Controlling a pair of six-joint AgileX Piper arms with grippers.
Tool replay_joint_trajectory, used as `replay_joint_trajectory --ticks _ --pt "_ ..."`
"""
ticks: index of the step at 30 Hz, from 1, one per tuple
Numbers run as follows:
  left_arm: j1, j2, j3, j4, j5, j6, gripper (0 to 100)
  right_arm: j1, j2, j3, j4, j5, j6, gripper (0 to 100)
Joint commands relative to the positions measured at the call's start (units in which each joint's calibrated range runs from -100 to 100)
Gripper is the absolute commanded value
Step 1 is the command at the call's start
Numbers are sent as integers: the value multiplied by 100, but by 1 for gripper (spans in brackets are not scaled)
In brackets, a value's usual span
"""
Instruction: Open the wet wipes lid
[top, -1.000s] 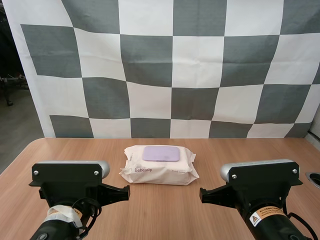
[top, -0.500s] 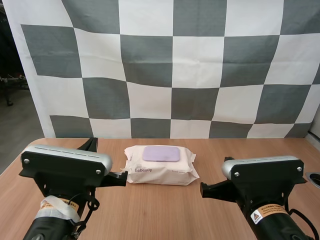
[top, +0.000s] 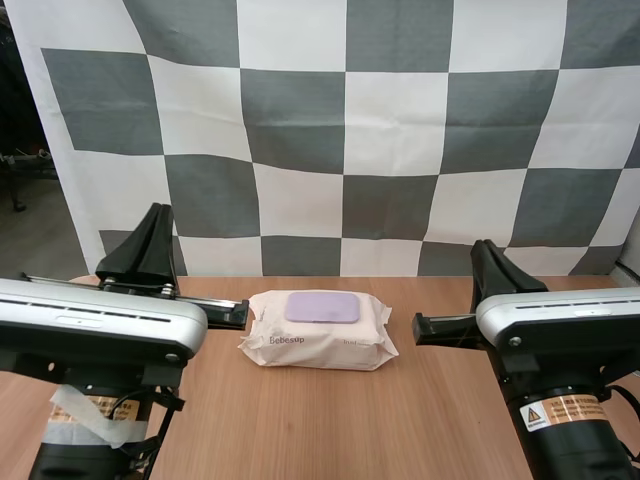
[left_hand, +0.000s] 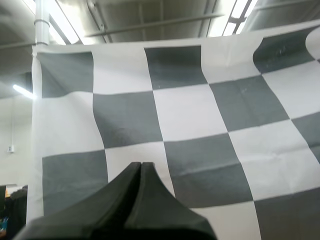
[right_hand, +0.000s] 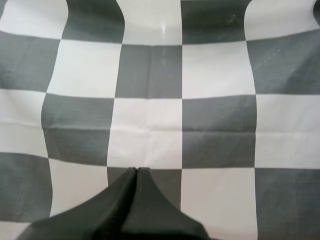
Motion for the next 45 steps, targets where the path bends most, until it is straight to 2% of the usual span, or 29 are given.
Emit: replay_joint_trajectory --ticks 1,6,8,10,12,15,17,20,22,24,25,28,29,30,32,34,36,39,42,45 --pt "5 0 0 2 -1094 -3 0 1 0 0 0 -5127 -4 0" --pt "5 0 0 2 -1413 -3 0 1 0 0 257 -5351 -35 0" --pt "5 0 0 -20 -1680 -3 0 1 0 0 333 -5335 -418 0" --pt "5 0 -99 -66 -1599 11 0 1 0 0 333 -4833 -781 0" --pt "5 0 -558 -66 -957 75 0 1 0 -442 333 -3601 -836 0" --pt "5 226 -1540 -66 896 223 0 1 249 -1646 128 -474 -836 0" --pt "5 605 -2376 -41 2622 222 0 1 808 -2378 -656 898 -860 0" --pt "5 1390 -3494 -41 4497 274 0 1 1746 -3247 -2087 2004 -860 0" --pt "14 1776 -4069 -41 5430 359 0 1 2294 -3744 -2585 3003 -860 0" --pt "51 1983 -4403 18 6073 560 0 1 2788 -4088 -2679 4558 -887 0" --pt "77 2032 -4471 82 6295 679 0 1 2944 -4208 -2639 4914 -910 0" --pt "212 2075 -4484 207 6666 1110 0 1 3448 -4559 -2538 6579 -910 0" --pt "311 2075 -4394 219 6985 1264 0 1 3688 -4681 -2508 7169 -910 0" --pt "343 2075 -4355 219 7085 1287 0 1 3779 -4711 -2492 7358 -910 0" --pt "531 2191 -3917 234 7288 1394 0 1 4376 -4743 -2530 7213 -940 0" --pt "753 2708 -3373 221 7658 1787 0 1 4843 -4743 -2602 6954 -1582 0" --pt "765 3104 -3318 159 8030 1786 0 1 5053 -4743 -2602 6903 -2009 0" --pt "765 3825 -3318 -252 8460 1873 0 1 5357 -4743 -2520 6770 -2301 0" --pt "765 4342 -3318 -1271 8839 2510 0 1 5583 -4743 -2482 6809 -2383 0" --pt "765 4690 -3318 -2618 9400 3498 0 1 5786 -4743 -2293 6890 -2503 0"
